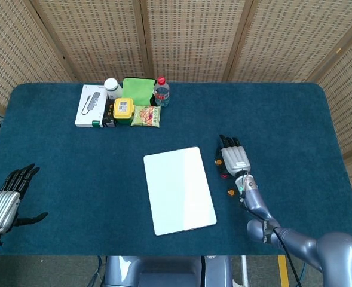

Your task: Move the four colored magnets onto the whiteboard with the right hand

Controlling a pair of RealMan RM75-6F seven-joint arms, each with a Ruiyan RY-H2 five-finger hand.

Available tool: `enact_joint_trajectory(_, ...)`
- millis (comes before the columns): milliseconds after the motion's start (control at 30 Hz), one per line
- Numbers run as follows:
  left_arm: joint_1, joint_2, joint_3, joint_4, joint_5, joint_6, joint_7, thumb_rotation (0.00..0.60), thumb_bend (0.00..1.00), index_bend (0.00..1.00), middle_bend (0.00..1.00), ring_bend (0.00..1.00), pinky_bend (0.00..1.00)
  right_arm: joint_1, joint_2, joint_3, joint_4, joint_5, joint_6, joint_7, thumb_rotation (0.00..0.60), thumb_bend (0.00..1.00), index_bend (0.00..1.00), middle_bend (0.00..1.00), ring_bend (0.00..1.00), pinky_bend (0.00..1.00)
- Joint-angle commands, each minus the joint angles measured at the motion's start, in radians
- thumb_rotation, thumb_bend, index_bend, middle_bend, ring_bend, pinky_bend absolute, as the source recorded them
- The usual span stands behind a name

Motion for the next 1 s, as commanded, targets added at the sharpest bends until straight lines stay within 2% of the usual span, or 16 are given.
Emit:
enact_joint_trajectory(33,0.000,-0.001,-0.001,0.000,0.000,0.001,0.001,0.600,0.00,0.00,0.00,0.00,0.00,-0.001,-0.003,0.000,0.004,0.001,-0.006,0.002,0.600,0.35,0.37,0.00,0.00,0.00)
enact_joint_trajectory(267,0.001,-0.002,-0.001,0.000,-0.002,0.001,0.004,0.600,0.00,0.00,0.00,0.00,0.00,0.002,-0.011,0.003,0.012,-0.001,-0.013,0.001,0.600,0.35,0.40,0.00,0.00,0.00)
enact_joint_trajectory(600,0.001,-0.001,-0.001,0.000,-0.001,0.001,0.002,0.600,0.00,0.00,0.00,0.00,0.00,0.005,-0.021,0.013,0.023,-0.004,-0.020,0.012,0.600,0.35,0.53,0.00,0.00,0.00)
enact_joint_trajectory(867,0.001,-0.001,-0.001,-0.001,-0.001,0.000,0.001,0.600,0.00,0.00,0.00,0.00,0.00,0.010,-0.017,0.023,0.021,-0.009,-0.020,0.014,0.600,0.35,0.53,0.01,0.00,0.00)
enact_joint_trajectory(1000,0.000,0.001,-0.001,-0.002,-0.001,-0.002,-0.001,0.600,0.00,0.00,0.00,0.00,0.00,0.018,0.008,0.040,-0.025,-0.023,0.000,0.011,0.600,0.35,0.53,0.01,0.00,0.00)
